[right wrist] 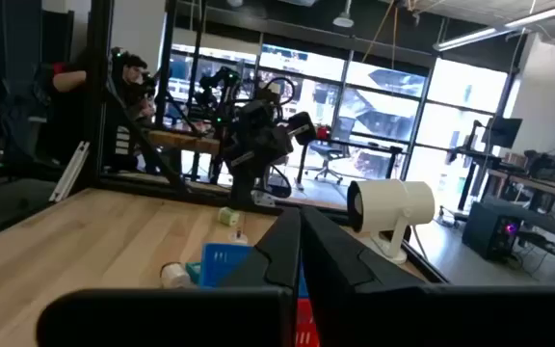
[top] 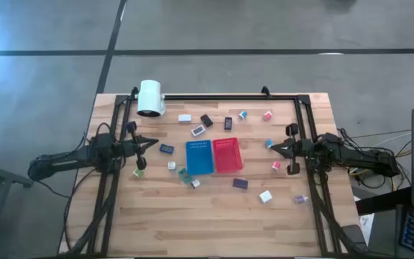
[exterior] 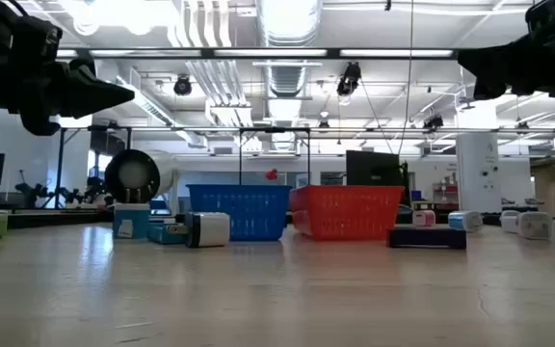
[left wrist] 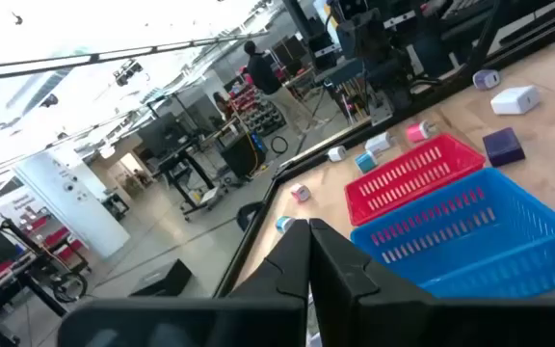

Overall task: Pick & Place Office items
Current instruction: Put the right light blue plug into the red bin

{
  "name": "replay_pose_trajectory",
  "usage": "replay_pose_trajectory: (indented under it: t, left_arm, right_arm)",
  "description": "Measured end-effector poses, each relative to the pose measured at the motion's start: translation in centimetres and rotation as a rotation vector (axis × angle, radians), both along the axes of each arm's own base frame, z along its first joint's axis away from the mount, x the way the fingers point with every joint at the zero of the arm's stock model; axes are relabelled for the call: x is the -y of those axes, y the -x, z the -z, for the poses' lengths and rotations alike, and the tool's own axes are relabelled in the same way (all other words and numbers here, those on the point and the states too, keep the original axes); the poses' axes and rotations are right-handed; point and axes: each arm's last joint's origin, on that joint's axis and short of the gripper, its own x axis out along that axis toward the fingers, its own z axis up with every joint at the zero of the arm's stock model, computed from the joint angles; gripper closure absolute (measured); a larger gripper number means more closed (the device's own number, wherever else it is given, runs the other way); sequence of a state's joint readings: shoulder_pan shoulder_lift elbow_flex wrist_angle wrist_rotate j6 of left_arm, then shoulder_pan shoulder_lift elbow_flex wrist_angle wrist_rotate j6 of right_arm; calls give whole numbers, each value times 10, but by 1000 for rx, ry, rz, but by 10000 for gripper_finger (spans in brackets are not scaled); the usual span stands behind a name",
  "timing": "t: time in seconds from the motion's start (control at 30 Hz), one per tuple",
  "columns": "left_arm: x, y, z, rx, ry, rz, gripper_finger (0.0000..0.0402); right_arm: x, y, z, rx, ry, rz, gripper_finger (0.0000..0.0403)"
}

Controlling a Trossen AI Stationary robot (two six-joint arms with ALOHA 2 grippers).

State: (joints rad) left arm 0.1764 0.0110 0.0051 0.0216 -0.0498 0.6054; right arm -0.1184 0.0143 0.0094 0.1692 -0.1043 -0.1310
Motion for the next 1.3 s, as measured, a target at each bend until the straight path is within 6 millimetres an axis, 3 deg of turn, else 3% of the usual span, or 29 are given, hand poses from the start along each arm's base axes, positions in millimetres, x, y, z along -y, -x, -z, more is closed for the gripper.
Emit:
replay_pose_trajectory:
  t: [0.3,0.53,0.63,0.8,0.9,1.07,1.3]
  left_arm:
    - [0,0,-1,-6,-78,8,392]
    - [9,0,-14,136,-28,307,392]
    - [10,1,-16,172,110,343,392]
    - [4,1,-17,244,463,190,392]
    - [1,0,-13,253,569,80,392]
    - [1,-1,-9,216,610,73,392]
    - [1,-1,-8,198,565,66,392]
  right_arm:
    - [0,0,0,0,0,0,394]
    - [0,0,0,0,0,1,394]
    - [0,0,-1,8,1,0,394]
    - [0,0,-3,32,3,0,394]
    - [0,1,-7,74,-22,-7,394]
    - [0,3,-14,144,-28,-12,394]
    - [0,1,-8,86,-65,-19,394]
